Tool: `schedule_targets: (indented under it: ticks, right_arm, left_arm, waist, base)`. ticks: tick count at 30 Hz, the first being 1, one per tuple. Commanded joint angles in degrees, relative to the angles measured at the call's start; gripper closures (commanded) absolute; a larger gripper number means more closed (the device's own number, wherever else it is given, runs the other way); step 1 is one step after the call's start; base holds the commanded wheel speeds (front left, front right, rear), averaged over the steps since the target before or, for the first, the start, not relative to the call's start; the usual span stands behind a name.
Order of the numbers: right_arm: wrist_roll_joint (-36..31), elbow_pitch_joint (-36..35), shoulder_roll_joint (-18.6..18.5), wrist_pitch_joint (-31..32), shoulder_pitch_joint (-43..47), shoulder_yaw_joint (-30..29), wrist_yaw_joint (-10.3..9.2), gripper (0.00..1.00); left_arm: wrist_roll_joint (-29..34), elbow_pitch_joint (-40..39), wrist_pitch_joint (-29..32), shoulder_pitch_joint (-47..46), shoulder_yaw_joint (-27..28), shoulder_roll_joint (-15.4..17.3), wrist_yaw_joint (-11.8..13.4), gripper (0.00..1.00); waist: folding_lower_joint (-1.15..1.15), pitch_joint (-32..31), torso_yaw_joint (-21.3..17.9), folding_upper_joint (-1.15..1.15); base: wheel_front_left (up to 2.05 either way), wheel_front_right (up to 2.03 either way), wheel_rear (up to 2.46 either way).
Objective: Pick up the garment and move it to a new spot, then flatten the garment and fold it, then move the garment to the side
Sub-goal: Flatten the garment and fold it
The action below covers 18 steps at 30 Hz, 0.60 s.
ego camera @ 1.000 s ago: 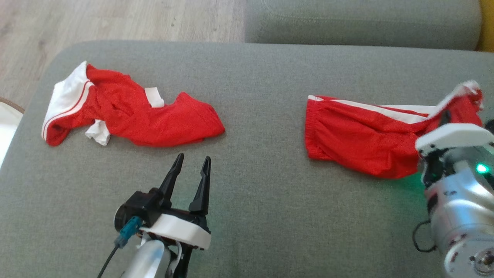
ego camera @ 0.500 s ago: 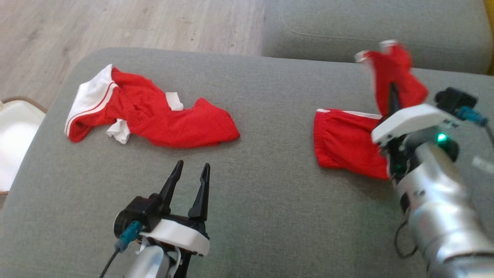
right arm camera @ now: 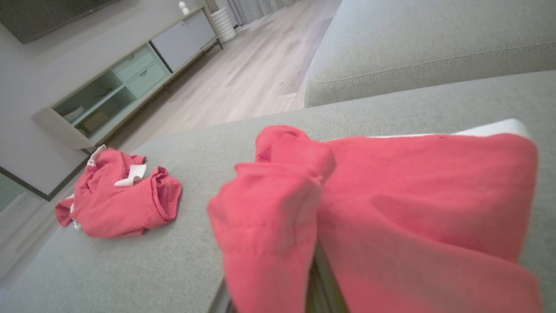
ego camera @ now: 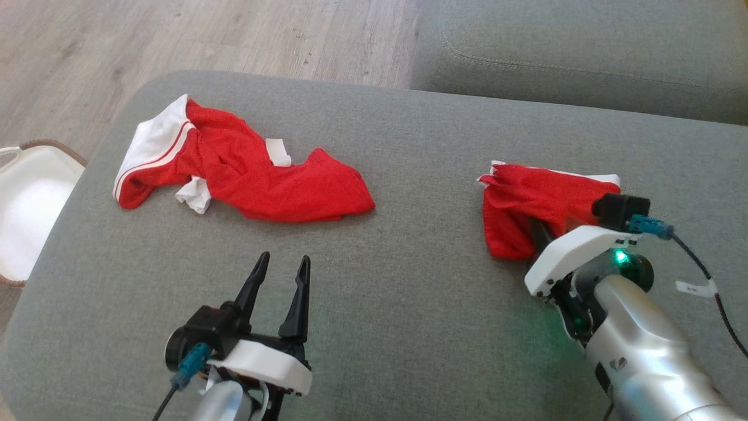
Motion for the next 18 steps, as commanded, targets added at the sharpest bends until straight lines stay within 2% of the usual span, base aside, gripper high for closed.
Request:
schedule_targets:
  ticks: [1,4,5,6,12,18]
  right_arm:
    - [0.55,-1.29,-0.38,0.14,-0.62,2.36,-0.04,1.00]
    - [0.24,1.28,-0.95,2.10,-1.00,5.74,-0.04,1.00]
    - [-0.20,1.76,-1.09,1.93,-1.26,6.90,-0.04,0.39]
    - [-0.39,2.36,-1.08,1.95,-1.42,7.86,-0.04,0.00]
    - [-0.47,2.67,-0.16,1.92,-1.61,14.37,-0.04,0.00]
    - [4.09,-0.49,0.67,8.30,0.70,21.21,-0.04,0.00]
  left_arm:
    - [-0.37,-2.12,0.04,-1.59,1.41,0.67,0.26,0.00]
    - [-0.50,-2.32,0.08,-1.62,1.23,0.64,0.40,0.00]
    - [-0.54,-2.36,0.09,-1.63,1.19,0.65,0.45,0.00]
    - [-0.58,-2.39,0.10,-1.64,1.15,0.66,0.49,0.00]
    - [-0.92,-2.35,0.06,-1.29,1.03,0.87,0.72,0.00]
    - [-1.29,-2.33,0.02,-0.76,1.09,1.16,1.08,0.00]
  waist:
    - [0.00,-0.04,-0.16,0.00]
    - [0.00,-0.06,-0.47,0.00]
    - [0.00,-0.09,-0.58,0.00]
    - [0.00,-0.12,-0.67,0.00]
    - [0.00,-0.93,-1.65,0.00]
    - [0.00,-2.83,-3.50,0.00]
  base:
    - [0.00,0.00,0.00]
    - [0.00,0.00,0.00]
    - [0.00,0.00,0.00]
    - [0.00,0.00,0.00]
    - [0.00,0.00,0.00]
    - [0.00,0.00,0.00]
